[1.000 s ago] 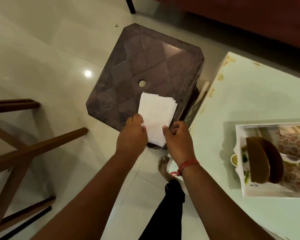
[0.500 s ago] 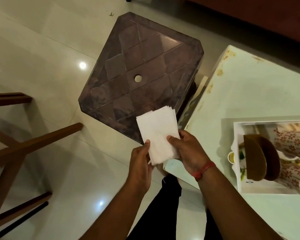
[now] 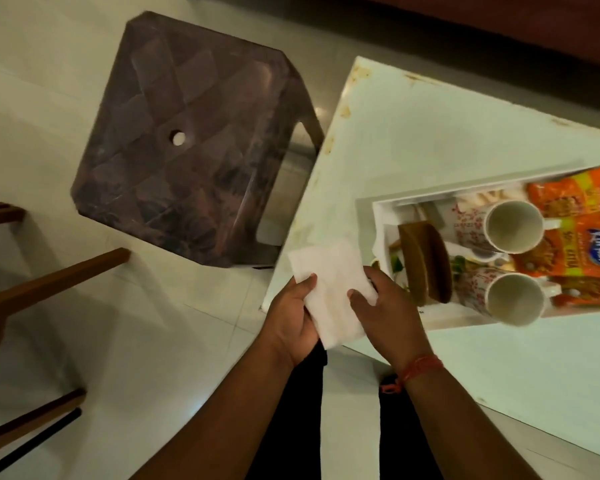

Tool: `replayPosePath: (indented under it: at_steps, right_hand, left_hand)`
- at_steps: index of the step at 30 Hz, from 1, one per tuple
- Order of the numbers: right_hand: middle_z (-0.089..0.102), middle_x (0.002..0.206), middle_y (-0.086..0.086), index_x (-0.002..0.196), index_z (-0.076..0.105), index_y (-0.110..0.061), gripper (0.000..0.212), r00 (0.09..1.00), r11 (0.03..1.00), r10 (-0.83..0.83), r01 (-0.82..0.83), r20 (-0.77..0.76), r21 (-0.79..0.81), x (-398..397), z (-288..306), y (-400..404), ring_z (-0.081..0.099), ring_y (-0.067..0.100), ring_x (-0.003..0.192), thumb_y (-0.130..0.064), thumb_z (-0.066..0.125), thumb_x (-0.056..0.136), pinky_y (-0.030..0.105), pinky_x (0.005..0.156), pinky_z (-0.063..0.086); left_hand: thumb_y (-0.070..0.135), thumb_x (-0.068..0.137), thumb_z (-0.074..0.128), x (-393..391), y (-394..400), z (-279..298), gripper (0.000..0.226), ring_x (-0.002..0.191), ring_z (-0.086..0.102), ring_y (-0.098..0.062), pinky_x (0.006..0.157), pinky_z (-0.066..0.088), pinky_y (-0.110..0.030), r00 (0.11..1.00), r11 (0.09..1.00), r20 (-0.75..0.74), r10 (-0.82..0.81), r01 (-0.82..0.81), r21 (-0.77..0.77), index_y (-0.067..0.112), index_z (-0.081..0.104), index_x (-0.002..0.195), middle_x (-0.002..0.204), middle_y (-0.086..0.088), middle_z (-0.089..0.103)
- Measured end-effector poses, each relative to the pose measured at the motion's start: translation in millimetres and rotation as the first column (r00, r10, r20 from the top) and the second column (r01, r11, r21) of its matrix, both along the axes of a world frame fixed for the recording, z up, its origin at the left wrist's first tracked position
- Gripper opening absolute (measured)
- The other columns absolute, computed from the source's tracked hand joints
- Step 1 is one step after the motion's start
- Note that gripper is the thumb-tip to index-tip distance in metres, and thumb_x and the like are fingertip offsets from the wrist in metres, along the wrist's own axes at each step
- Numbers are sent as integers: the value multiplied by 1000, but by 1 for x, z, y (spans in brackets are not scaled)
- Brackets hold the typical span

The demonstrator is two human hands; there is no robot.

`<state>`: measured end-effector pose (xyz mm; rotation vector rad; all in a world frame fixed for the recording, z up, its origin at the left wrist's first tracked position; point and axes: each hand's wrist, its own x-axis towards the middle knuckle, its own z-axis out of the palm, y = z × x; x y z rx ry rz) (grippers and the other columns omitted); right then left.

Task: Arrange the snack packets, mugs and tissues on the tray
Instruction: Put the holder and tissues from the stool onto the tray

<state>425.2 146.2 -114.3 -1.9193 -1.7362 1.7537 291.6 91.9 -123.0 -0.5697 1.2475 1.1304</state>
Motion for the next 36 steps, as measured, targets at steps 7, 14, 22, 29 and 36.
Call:
replayPosePath:
  at_steps: [7,14,22,29,36]
  right_hand:
    - [61,113,4,120,64,-19,30,966,824,109,-219,233,522,68,15,19,60,24,101,-20,53,92,33,80,50]
    - [63,104,10,113,68,-15,27,924,646,229,-379,306,662,103,4,17,57,30,91,-13,63,86,42,78,51]
    - [66,104,0,117,67,-21,28,911,629,370,-390,182,673,121,9,8,54,23,97,-23,48,96,35,91,46]
    - [59,113,-11,117,58,-26,22,930,907,-310,352,-200,230,120,13,-1,57,3,103,-36,54,98,16,83,48]
    - [72,102,9,101,65,-9,10,449,518,-849,612,-277,-597,112,-4,4,67,27,92,-15,63,94,31,67,57]
  left_hand:
    - [23,100,49,86,51,2,36,99,68,-30,92,53,-42,998,998,43,-54,52,45,3,60,128,114,-19,70]
    - [31,103,44,122,76,15,44,102,69,-23,84,60,-29,988,986,-17,-151,152,64,3,59,134,118,-13,69]
    - [55,91,53,134,83,23,62,119,64,-21,98,52,-37,964,965,-109,-243,251,69,12,56,136,132,-6,66]
    - [18,99,52,133,76,14,36,108,70,-22,77,59,-33,929,955,-266,-259,287,73,6,57,133,124,-11,69]
    - [16,95,58,134,96,14,35,110,67,-22,97,52,-39,593,832,-642,-487,538,-134,17,55,130,117,0,70]
